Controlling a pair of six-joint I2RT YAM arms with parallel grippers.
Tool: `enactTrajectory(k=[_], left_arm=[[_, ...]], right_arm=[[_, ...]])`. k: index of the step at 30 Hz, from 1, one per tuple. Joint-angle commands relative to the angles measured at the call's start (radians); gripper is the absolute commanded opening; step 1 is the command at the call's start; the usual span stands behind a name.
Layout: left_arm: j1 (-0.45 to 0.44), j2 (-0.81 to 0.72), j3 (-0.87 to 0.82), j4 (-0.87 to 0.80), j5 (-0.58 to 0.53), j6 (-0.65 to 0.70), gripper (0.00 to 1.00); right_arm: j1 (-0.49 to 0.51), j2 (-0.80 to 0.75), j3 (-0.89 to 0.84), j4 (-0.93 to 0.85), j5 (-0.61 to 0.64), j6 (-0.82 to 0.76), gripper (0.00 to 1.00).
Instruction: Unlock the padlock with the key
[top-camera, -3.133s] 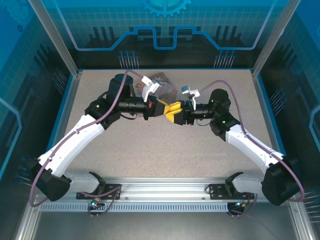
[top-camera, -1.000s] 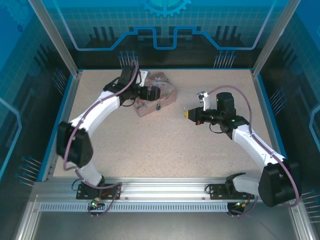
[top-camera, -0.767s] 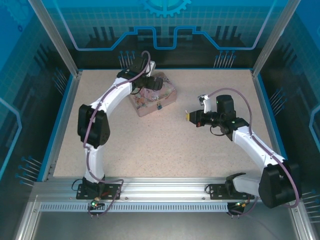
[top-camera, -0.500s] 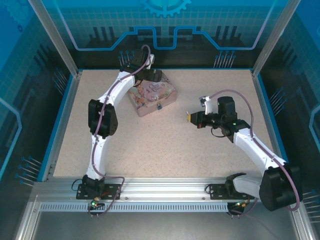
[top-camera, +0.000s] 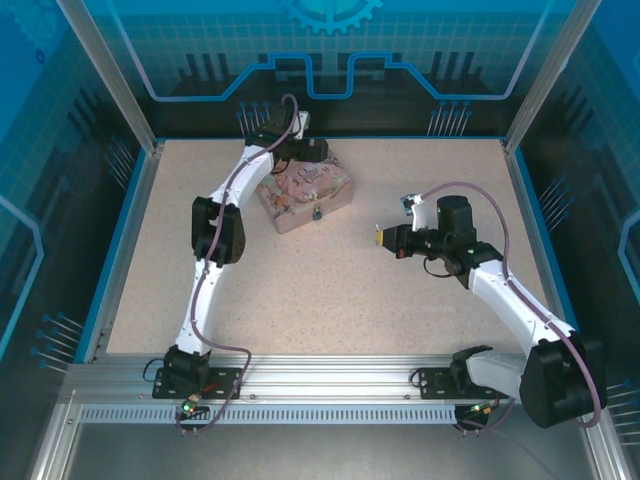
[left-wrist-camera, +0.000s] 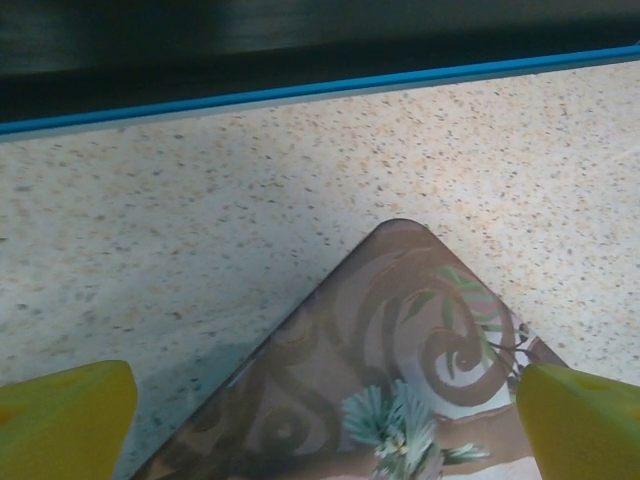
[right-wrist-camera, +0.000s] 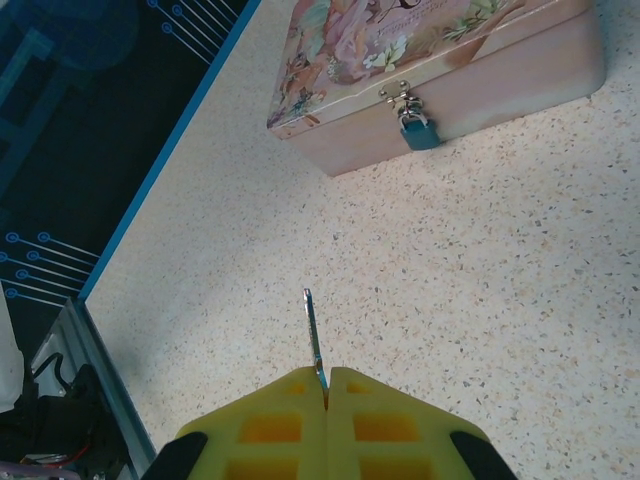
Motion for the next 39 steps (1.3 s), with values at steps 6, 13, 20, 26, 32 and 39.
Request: enactTrajectory(k=[6,13,20,26,32,39], left_arm=[[0.0,0.049,0.041,-0.03,0.212,0.035,0.79],[-0.018,0.051,0.039,-0.081,0.305,0.14,0.66],[-0.049,-0.032,-0.09,-0.071,0.292,0.155,0.67],[-0.051,-0.164,-0.333,0.045,0.266,0.084,0.69],[-0.054,-0.251,-0.473,0.075,0.241,0.045,0.7],[-0.066,-0.382,-0.642,0.185,0.271,0.005,0.72]], right_arm=[[-0.013,-0.014,-0.009,-0.015,0.003,0.015,0.0],[-0.013,-0.001,-0.019,-0.024,-0.014,0.011,0.0],[-0.014,0.016,-0.047,-0.026,-0.005,0.009,0.0],[-0.013,0.035,-0.046,-0.018,-0.009,0.013,0.0],[-0.013,0.042,-0.037,-0.014,-0.013,0.014,0.0],[-0.01,0.061,-0.039,0.008,-0.024,0.021,0.0]])
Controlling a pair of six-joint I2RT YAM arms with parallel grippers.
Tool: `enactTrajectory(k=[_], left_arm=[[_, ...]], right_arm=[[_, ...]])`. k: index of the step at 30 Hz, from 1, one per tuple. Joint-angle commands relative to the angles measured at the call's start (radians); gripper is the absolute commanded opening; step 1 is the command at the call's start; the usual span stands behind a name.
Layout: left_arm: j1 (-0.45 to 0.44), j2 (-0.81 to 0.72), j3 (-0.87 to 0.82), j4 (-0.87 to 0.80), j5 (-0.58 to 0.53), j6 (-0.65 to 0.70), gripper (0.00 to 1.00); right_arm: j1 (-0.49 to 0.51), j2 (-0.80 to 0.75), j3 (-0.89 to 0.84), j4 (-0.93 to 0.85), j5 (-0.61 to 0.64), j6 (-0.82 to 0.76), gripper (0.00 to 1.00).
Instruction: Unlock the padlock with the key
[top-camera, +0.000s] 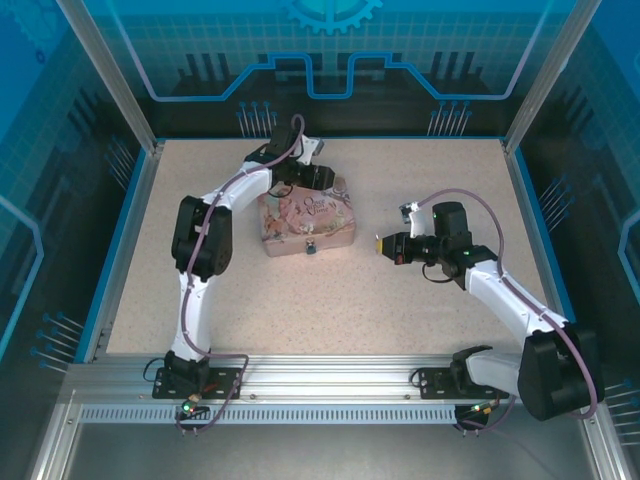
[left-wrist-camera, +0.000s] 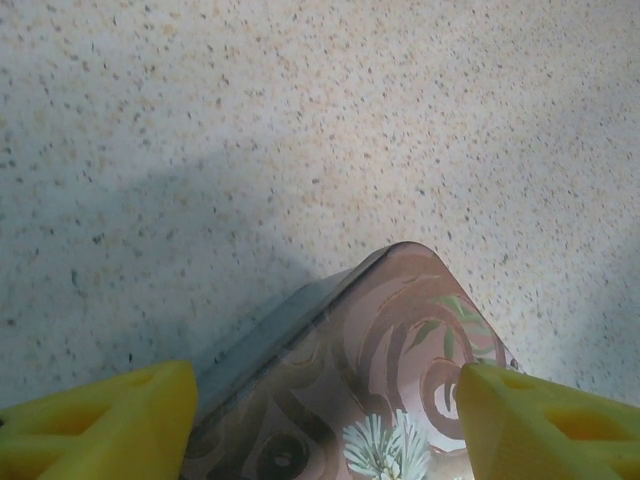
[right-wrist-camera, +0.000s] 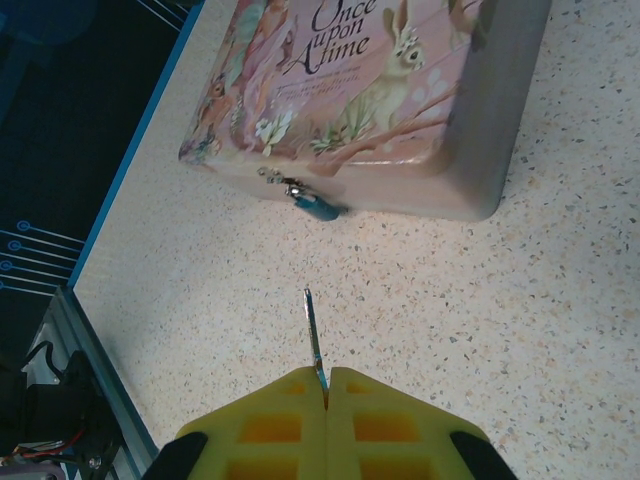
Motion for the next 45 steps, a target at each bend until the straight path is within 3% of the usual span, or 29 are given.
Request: enactTrajectory(k=[1,6,10,19,22,31,34,45], left_arm=[[-0.012,-0.055,-0.039,-0.005,0.03,-0.04,0.72],[-0.007,-0.1,-0.013,-0.005,0.024,-0.051,0.78],[0.03,-0.233,-0.075,0.047,-0.01,-0.113,0.84],[0.186,-0.624,-0.546,0.104,-0.215,-0.304,0.87],[0.258,-0.685,-0.692,0.143,-0.203,-0.367,0.88],[0.276,-0.547,-0.748,0.25,-0.029,-0.455,0.87],[0.247,-0.488,-0.719,0.265,-0.031,-0.461,0.87],[0.143,-0.361,-0.573,0.264,-0.015,-0.46,0.86]], right_arm=[[-0.009,0.023,0.006,0.018,-0.027,0.013,0.0],[-0.002,0.062,0.024,0.05,-0.026,0.025,0.0],[-0.003,0.123,0.069,0.064,-0.012,0.025,0.0],[-0.022,0.369,0.227,0.099,0.051,-0.01,0.0],[-0.02,0.457,0.276,0.12,0.066,-0.003,0.0],[0.002,0.666,0.415,0.116,0.107,-0.003,0.0],[0.021,0.694,0.434,0.111,0.11,-0.006,0.0],[0.05,0.595,0.281,0.166,0.089,0.043,0.0]])
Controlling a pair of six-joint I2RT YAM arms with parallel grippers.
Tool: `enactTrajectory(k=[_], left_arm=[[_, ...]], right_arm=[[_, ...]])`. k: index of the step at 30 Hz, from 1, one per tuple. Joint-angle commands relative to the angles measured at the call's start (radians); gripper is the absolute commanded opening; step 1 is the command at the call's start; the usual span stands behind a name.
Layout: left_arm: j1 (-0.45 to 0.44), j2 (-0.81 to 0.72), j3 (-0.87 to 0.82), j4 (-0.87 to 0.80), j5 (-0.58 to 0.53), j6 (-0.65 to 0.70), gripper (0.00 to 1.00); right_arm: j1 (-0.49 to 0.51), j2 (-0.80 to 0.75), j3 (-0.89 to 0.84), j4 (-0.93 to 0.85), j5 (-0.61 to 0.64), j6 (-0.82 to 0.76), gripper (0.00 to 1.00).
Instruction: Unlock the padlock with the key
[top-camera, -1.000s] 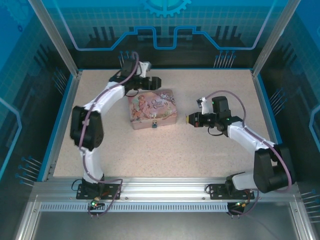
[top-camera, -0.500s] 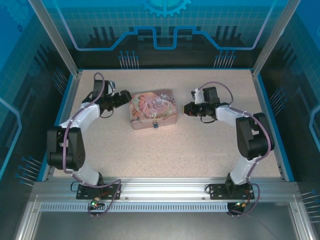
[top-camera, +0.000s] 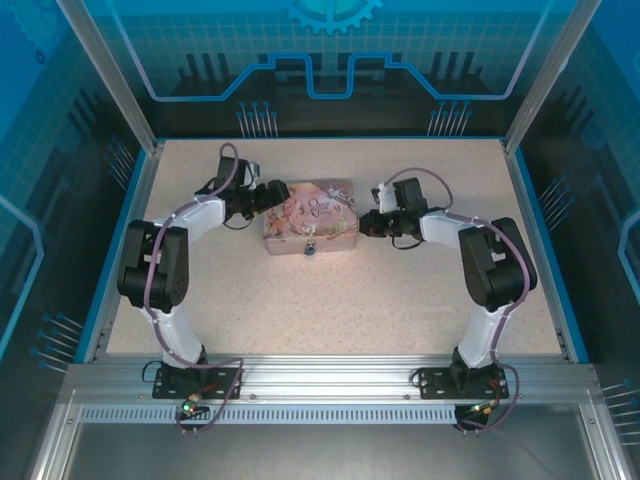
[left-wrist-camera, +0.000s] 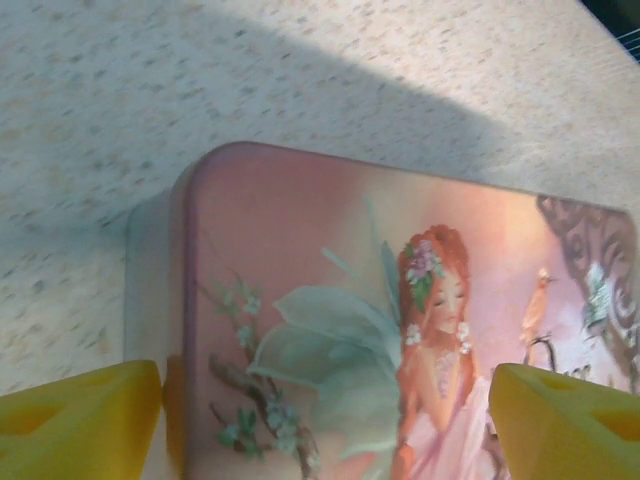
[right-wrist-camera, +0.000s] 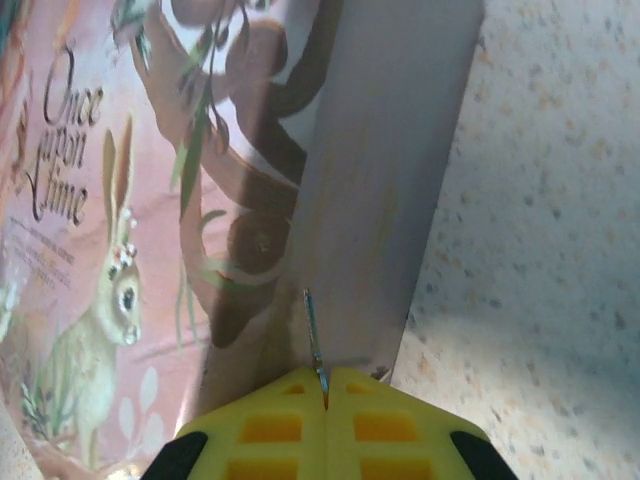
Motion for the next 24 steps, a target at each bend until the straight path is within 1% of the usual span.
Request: enactTrajectory(k=[1,7,10,12,14,16,18,21,24], left_arm=[[-0.038,0.048,0.079,0.01,0.042,-0.011,0.86],[-0.097,0.142,0.192,-0.014,0.054,-0.007,0.85],[-0.114,0.177,0.244,-0.026,0.055,-0.002,0.85],[-0.113,0.178,0.263,-0.041,0.032,0.017,0.87],[-0.103,0.159,0.274,-0.07,-0.004,0.054,0.89],[-0.081,0.12,0.256,-0.072,-0.02,0.073,0.9],[-0.049,0.051,0.201,-0.048,-0.025,0.082,0.92],[-0.01,-0.099,0.064,0.009,-0.038,0.114,0.92],[0.001,-0.276,-0.14,0.139,-0.001,0.138,0.92]], right_arm=[[0.004,-0.083,-0.089,0.028,-0.015,0.034,0.0],[0.005,-0.238,-0.301,0.081,0.018,0.089,0.0],[-0.002,-0.303,-0.372,0.077,0.04,0.096,0.0],[-0.028,-0.337,-0.399,0.046,0.058,0.08,0.0],[-0.077,-0.37,-0.42,0.016,0.058,0.066,0.0],[-0.117,-0.402,-0.418,-0.031,0.052,0.036,0.0],[-0.137,-0.444,-0.398,-0.084,0.042,0.003,0.0],[-0.141,-0.517,-0.362,-0.123,-0.003,-0.025,0.0],[-0.136,-0.575,-0.327,-0.118,-0.056,-0.014,0.0]])
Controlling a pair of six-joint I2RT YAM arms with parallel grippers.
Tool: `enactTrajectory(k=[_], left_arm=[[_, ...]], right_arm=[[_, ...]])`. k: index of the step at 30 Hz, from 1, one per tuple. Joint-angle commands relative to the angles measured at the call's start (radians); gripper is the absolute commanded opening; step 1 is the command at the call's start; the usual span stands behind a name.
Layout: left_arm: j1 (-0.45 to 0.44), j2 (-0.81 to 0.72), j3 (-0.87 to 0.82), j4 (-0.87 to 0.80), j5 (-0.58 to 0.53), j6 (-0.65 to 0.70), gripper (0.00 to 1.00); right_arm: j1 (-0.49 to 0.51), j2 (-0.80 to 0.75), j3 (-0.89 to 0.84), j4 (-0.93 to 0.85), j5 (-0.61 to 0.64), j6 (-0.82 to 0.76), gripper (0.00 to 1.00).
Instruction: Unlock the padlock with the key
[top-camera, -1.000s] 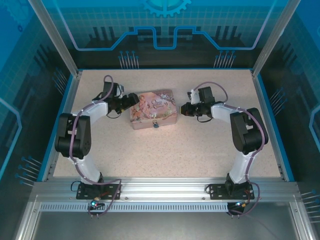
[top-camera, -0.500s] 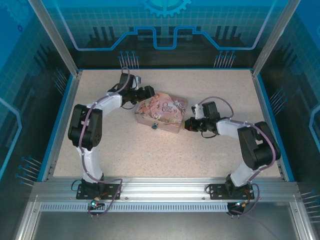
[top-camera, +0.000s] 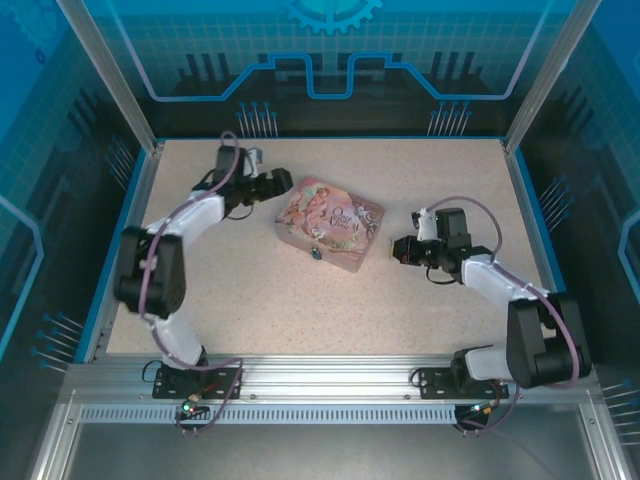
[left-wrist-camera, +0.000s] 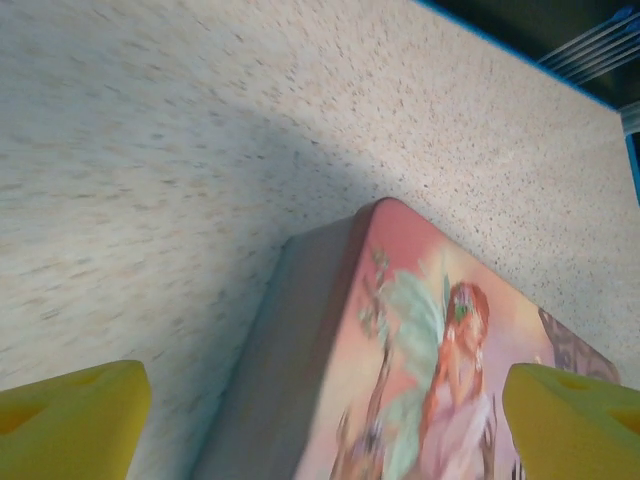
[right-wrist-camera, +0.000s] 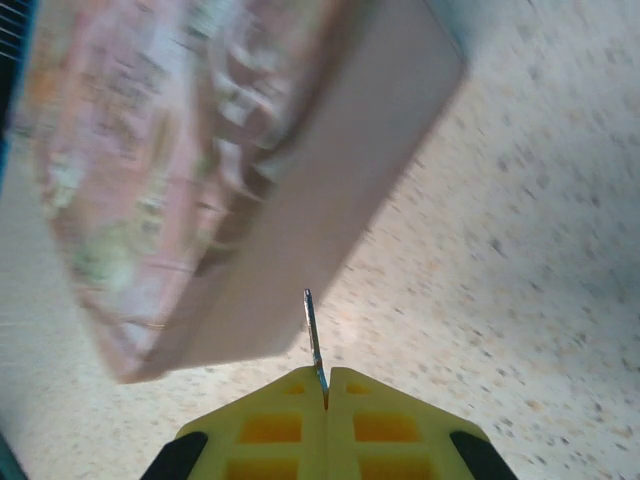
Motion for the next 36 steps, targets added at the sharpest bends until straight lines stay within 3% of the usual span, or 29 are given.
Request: enactTrajectory(k=[1,5,10,14,22,36], left_arm=[[0.0,-0.207,-0.175,0.148,0.046,0.061,0.92],[-0.006,-0.387,-0.398,0.302,0.184,0.042,0.91],[-0.068,-0.446,-0.588,0.498,0.292,-0.024,0.89],[-0.13,-0.383,-0.696,0.715,0.294,-0.107,0.88],[-0.202,-0.14,-0.739,1.003,0.214,-0.203,0.86],[-0.264,0.064,-0.732,1.152,0.165,-0.226,0.84]], right_arm=[[0.002,-0.057,0.069,-0.024,-0.093,-0.017,0.0],[0.052,-0.016,0.145,-0.002,-0.172,0.025,0.0],[0.156,0.136,0.215,0.137,-0.238,0.139,0.0],[0.221,0.26,0.294,0.169,-0.214,0.192,0.0],[0.228,0.376,0.311,0.134,-0.134,0.213,0.0],[0.22,0.39,0.328,0.039,-0.065,0.132,0.0]])
